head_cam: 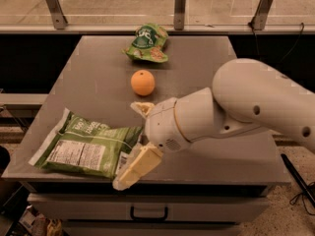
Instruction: Move green jalapeno chip bag near green rice chip bag
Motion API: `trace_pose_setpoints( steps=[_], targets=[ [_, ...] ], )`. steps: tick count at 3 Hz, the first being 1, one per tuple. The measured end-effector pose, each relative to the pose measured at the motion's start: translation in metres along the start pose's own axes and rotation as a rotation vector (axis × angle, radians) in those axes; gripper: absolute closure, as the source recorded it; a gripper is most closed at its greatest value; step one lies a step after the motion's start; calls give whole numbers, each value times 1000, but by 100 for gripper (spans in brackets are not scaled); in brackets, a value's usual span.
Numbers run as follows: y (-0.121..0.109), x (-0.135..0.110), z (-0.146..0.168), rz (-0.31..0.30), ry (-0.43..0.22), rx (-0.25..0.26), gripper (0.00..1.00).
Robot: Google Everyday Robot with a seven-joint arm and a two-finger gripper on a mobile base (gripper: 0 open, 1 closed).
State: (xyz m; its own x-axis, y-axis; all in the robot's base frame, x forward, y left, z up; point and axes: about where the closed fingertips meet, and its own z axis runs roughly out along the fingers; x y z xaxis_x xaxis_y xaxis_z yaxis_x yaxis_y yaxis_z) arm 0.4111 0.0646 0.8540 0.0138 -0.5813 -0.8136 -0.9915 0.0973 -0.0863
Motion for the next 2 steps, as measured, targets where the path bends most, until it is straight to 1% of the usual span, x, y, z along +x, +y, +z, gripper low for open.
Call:
trace_pose_setpoints(
  steps=[1, 2],
  targets=[
    [5, -2, 23, 9, 0, 21, 0],
    [12, -4, 43, 5, 1, 24, 10]
  ],
)
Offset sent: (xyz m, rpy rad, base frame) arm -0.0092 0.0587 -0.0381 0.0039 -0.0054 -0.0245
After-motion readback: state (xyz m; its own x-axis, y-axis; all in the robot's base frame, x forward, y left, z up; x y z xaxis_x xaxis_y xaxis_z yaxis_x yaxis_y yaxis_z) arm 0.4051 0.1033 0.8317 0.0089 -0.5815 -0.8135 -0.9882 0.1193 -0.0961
